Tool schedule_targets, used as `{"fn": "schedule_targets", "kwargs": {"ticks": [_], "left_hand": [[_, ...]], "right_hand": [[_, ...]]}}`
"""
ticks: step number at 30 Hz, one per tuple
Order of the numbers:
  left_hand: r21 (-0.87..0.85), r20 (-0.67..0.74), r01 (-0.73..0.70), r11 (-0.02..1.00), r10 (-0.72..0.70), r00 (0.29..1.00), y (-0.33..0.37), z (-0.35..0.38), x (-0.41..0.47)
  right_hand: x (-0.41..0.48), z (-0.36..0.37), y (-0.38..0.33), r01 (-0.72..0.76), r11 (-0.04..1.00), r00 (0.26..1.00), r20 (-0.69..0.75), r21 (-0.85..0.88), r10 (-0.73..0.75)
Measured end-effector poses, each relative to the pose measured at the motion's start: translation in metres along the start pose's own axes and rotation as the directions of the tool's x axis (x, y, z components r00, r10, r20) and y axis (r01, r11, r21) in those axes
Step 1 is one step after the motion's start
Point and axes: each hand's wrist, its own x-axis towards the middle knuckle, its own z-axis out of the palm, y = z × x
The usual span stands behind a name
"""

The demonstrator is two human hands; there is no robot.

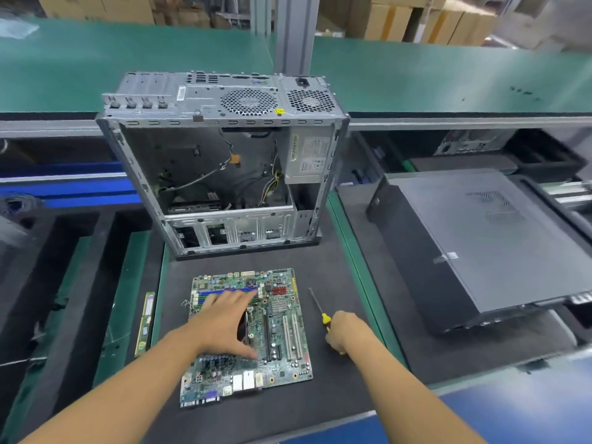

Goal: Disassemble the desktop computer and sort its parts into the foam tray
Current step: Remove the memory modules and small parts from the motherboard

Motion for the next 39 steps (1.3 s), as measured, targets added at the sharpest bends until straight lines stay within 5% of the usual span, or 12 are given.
{"fn": "schedule_targets", "kwargs": {"ticks": [6, 9, 14, 18, 27, 39], "left_hand": [[-0.062, -0.158, 0.010, 0.998, -0.020, 0.987, -0.001, 0.008, -0.008], [-0.150, -0.213, -0.001, 0.989, -0.031, 0.977, 0.000, 0.005, -0.010], [-0.042, -0.279, 0.071, 0.997, -0.080, 0.957, 0.005, 0.011, -0.019], [-0.008, -0.277, 0.212, 0.977, -0.206, 0.939, 0.011, 0.023, -0.024], [0.108, -0.299, 0.277, 0.955, -0.234, 0.925, 0.014, 0.032, -0.021], [-0.011, -0.299, 0.306, 0.952, -0.295, 0.908, 0.018, 0.027, -0.015]], "right_hand": [[-0.022, -0.021, -0.033, 0.153, 0.984, 0.961, -0.248, 0.096, -0.126], [-0.040, -0.033, -0.049, 0.242, 0.962, 0.884, -0.438, 0.123, -0.167], [-0.063, -0.053, -0.074, 0.478, 0.836, 0.738, -0.639, 0.269, -0.216], [-0.080, -0.056, -0.095, 0.530, 0.814, 0.713, -0.644, 0.238, -0.276], [-0.091, -0.043, -0.112, 0.524, 0.821, 0.734, -0.608, 0.224, -0.302], [-0.090, -0.036, -0.116, 0.554, 0.806, 0.735, -0.576, 0.208, -0.357]]}}
